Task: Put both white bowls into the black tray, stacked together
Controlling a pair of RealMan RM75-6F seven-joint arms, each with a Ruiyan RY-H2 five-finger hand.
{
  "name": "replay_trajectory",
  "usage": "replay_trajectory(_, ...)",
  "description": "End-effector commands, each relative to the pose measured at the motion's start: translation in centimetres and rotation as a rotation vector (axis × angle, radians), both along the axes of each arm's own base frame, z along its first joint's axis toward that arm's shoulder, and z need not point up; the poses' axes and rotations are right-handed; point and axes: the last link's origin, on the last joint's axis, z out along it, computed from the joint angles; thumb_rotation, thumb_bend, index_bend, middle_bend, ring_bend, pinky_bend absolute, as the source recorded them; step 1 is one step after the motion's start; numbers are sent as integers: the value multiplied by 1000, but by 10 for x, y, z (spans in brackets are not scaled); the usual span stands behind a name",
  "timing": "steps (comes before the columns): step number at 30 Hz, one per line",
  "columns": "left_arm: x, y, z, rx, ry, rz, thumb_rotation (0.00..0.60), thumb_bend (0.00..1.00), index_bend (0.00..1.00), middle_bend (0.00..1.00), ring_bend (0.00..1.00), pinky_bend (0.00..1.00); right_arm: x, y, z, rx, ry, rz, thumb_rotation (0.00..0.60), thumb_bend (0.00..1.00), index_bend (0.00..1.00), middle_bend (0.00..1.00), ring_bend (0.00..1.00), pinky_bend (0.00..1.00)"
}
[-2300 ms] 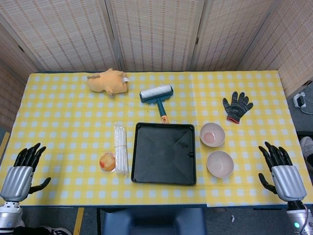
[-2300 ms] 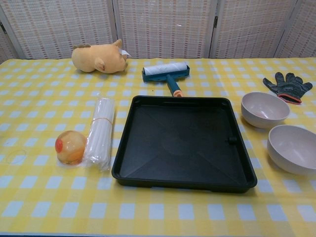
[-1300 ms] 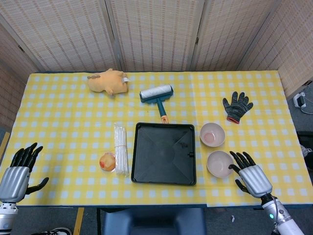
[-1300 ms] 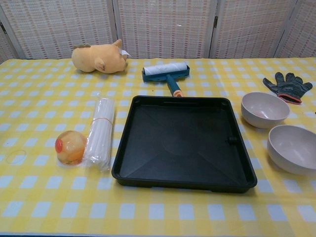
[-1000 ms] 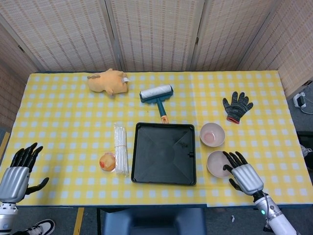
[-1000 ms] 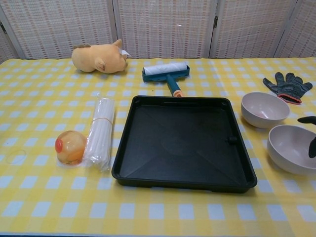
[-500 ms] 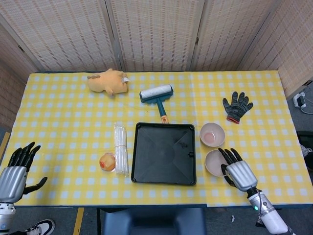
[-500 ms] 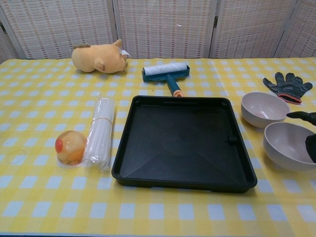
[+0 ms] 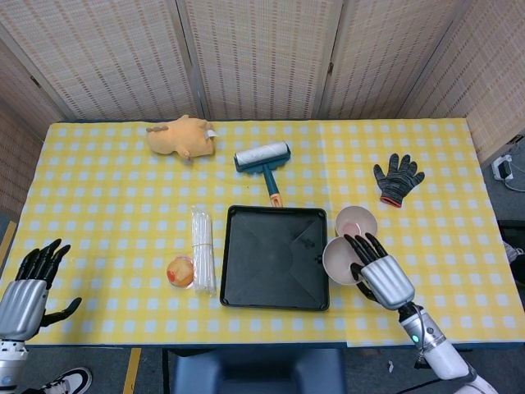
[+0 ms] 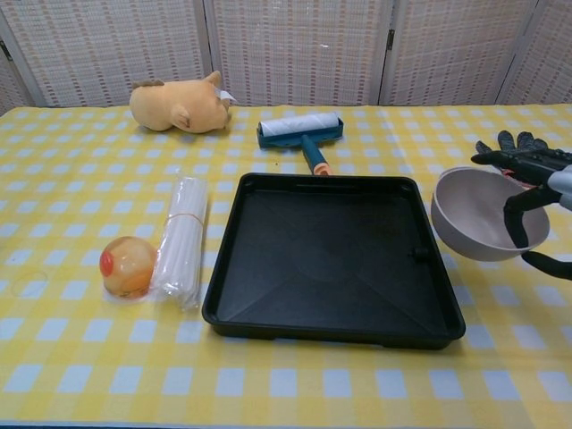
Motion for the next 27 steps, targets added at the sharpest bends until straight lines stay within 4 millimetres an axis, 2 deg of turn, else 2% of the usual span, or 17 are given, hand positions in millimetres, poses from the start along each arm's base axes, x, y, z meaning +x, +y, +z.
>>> replay_trajectory(1,0,-1,4,14,0,1,600,268,0,0,85,9,20,-20,-15,25,-3,26,600,434,658,19,0,0)
replay_trajectory(11,-4,1,6,14,-10,20,600,268,0,0,85,8,55,-60,-58,106,-7,61,600,435,658,17,0,0)
replay_trajectory(19,-4,1,9,24,-18,27,600,268,0,0,84,8,66,-69,-78,143,-30,66,600,434,634,13,0,0)
replay_trajectory(21,-4,1,10,23,-18,27,600,268,0,0,85,8,67,-69,-81,152,-44,66,600,434,566,7,0,0)
replay_trajectory(24,-5,1,10,22,-20,31,600,268,0,0,85,8,67,-70,-82,157,-57,70,600,434,394,0,0,0)
replay_trajectory(27,-4,1,10,24,-19,30,600,268,0,0,85,8,65,-72,-81,165,-64,66,600,434,166,0,0,0)
